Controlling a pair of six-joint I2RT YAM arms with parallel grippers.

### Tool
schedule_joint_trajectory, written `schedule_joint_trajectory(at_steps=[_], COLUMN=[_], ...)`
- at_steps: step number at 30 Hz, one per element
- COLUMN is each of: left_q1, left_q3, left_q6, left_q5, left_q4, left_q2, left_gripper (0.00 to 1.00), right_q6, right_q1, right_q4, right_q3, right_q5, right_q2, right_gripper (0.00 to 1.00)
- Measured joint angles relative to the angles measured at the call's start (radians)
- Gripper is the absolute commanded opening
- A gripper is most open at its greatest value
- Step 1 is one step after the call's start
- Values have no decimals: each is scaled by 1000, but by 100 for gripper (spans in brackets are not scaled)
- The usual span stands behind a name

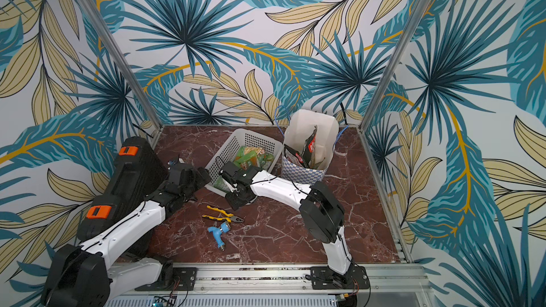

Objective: Place the condiment packets inside the bag
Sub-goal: Adjust the storage box at the center of the board, then pick up the condiment packet from the storage box.

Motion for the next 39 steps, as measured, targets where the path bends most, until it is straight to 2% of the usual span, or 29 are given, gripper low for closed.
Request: schedule_joint_trajectory(at_steps=[6, 12, 18, 21, 31, 39], left_q1=[0, 1, 2, 2, 2, 2], left_q3=[0, 0, -2, -1, -1, -1], left_q6=[3, 22, 40, 46, 49, 50], left_q5=[15, 41, 53, 63, 85, 85], left_q4=[2, 18, 36, 37, 27, 27], left_q2=[0, -10, -18, 5, 59, 59], left_gripper=[97, 97, 100, 100, 100, 100], right_q6=[12, 21, -6, -30, -113, -142], right_q1=[22, -16, -93, -129, -233, -244], right_q4=[-7, -37, -46, -55, -104, -103], right_q3=[-34, 90, 337, 412, 552, 621], right_q5=[8, 114, 178, 177, 122, 28], right_q2=[-84, -82, 50, 137, 339, 439], right_gripper=[62, 62, 61, 61, 56, 49])
